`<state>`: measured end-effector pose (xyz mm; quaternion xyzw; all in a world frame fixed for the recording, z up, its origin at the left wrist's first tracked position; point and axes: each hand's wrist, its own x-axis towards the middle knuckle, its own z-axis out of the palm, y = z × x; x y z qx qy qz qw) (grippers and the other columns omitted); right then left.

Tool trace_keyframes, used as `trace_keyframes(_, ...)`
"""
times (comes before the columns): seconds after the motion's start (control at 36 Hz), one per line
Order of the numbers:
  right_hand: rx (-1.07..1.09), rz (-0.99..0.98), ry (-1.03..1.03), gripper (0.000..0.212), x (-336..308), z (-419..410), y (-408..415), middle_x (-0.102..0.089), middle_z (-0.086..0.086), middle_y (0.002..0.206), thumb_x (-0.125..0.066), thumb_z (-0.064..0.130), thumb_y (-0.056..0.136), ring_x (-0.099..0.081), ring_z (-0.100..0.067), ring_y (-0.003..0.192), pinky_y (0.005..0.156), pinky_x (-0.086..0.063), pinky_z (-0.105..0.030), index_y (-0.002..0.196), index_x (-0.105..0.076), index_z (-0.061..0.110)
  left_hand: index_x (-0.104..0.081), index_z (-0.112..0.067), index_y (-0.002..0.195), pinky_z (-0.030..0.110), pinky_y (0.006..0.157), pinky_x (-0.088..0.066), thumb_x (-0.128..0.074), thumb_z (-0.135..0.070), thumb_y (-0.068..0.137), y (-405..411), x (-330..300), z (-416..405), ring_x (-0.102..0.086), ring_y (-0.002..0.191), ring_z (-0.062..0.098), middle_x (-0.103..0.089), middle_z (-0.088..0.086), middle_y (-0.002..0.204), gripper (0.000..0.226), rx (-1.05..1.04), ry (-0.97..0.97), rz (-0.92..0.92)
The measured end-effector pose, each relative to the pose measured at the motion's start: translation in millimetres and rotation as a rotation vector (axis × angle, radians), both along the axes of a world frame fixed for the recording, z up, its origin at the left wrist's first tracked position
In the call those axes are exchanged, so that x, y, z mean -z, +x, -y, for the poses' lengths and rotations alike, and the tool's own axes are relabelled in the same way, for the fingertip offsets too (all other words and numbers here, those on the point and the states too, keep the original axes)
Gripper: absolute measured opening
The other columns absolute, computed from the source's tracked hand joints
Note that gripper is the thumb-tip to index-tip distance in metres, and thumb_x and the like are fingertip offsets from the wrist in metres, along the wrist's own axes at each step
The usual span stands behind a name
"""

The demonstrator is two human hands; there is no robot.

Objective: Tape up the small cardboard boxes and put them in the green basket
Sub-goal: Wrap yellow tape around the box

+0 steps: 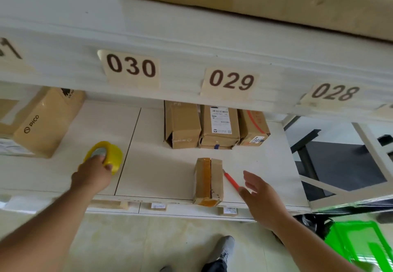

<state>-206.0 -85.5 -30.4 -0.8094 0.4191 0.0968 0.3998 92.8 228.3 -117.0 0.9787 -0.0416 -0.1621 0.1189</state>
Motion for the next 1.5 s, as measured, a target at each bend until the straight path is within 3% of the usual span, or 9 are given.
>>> trace_keyframes(0.22,-0.13,0.142,-0.024,0.05,-50.2,-34.2,17.1,-0.049,0.015,0.151,-0.055,0.036,0.104,-0.048,-0.009,0.139,0.114,-0.041,-0.031,0.152,-0.041,0.035,-0.063,-0.004,0.124,0.04,0.092,-0.052,-0.065,-0.022,0.096,-52.4,-90.3,36.4,-0.068,0.104,0.03,-0.071,0.017,0.115,0.033,-0.424,-1.04,-0.537)
trace_keyframes(0.36,-0.262,0.226,0.059,0.041,-78.9,-65.5,31.0,-0.059,0.019,0.138,-0.057,0.037,0.098,-0.058,-0.003,0.121,0.099,-0.049,-0.023,0.139,-0.054,0.039,-0.063,-0.002,0.12,0.043,0.091,-0.054,-0.065,-0.02,0.094,-103.5,-149.2,57.7,-0.069,0.107,0.034,-0.074,0.019,0.11,0.032,-0.394,-1.244,-0.713)
trace_keyframes(0.5,-0.359,0.309,0.024,0.061,-93.9,-85.2,34.7,-0.061,0.031,0.13,-0.058,0.071,0.081,-0.057,0.003,0.119,0.103,-0.049,-0.031,0.137,-0.048,0.05,-0.064,0.0,0.122,0.039,0.084,-0.054,-0.064,-0.023,0.092,-140.1,-183.2,73.6,-0.071,0.1,0.031,-0.073,0.021,0.112,0.038,-0.335,-1.317,-0.842)
trace_keyframes(0.67,-0.321,0.351,-0.012,0.039,-95.8,-91.9,26.2,-0.069,0.021,0.109,-0.068,0.059,0.082,-0.064,0.001,0.101,0.09,-0.056,-0.035,0.115,-0.058,0.041,-0.065,-0.001,0.119,0.044,0.098,-0.052,-0.063,-0.028,0.093,-160.1,-194.4,79.2,-0.069,0.105,0.033,-0.073,0.02,0.112,0.038,-0.22,-1.324,-0.873)
trace_keyframes(0.83,-0.283,0.371,0.001,0.026,-91.6,-98.8,18.9,-0.063,0.009,0.088,-0.074,0.039,0.087,-0.06,-0.009,0.08,0.079,-0.054,-0.04,0.102,-0.056,0.028,-0.05,-0.033,0.139,0.019,0.106,-0.036,-0.062,-0.038,0.096,-153.1,-178.6,69.7,-0.045,0.127,-0.004,-0.046,-0.019,0.139,0.045,0.441,-0.775,-0.034)
trace_keyframes(1.08,-0.197,0.357,0.066,0.02,-89.6,-110.0,8.3,-0.064,-0.002,0.085,-0.071,0.038,0.089,-0.054,-0.008,0.071,0.07,-0.054,-0.039,0.097,-0.059,0.025,-0.068,-0.027,0.108,0.023,0.089,-0.052,-0.061,-0.034,0.096,-171.4,-161.2,66.9,-0.059,0.107,0.002,-0.065,-0.018,0.116,0.016,0.686,-0.628,0.29)
trace_keyframes(1.31,-0.15,0.311,0.068,0.018,-79.4,-110.1,-6.5,-0.056,0.009,0.079,-0.066,0.035,0.092,-0.053,-0.005,0.069,0.063,-0.044,-0.025,0.105,-0.059,0.026,-0.06,-0.029,0.085,0.018,0.059,-0.043,-0.049,-0.027,0.099,-162.9,-180.1,80.6,-0.059,0.069,-0.001,-0.067,-0.01,0.078,0.018,0.516,-0.684,0.014)
trace_keyframes(1.42,-0.067,0.394,0.137,0.013,-73.7,-110.3,-15.8,-0.059,0.006,0.083,-0.068,0.03,0.092,-0.052,-0.003,0.066,0.06,-0.044,-0.022,0.101,-0.059,0.028,-0.058,-0.03,0.098,0.021,0.074,-0.046,-0.054,-0.033,0.1,-148.9,-185.2,82.6,-0.061,0.087,-0.001,-0.064,-0.015,0.096,0.005,0.626,-0.585,-0.128)
trace_keyframes(1.5,-0.087,0.432,0.135,0.015,-78.6,-110.3,-17.3,-0.06,0.008,0.084,-0.068,0.031,0.094,-0.053,0.002,0.064,0.055,-0.042,-0.012,0.104,-0.057,0.03,-0.052,-0.03,0.127,0.027,0.084,-0.053,-0.061,-0.045,0.095,-149.4,-179.5,80.5,-0.063,0.096,0.005,-0.059,-0.016,0.113,0.037,0.585,-0.58,-0.319)
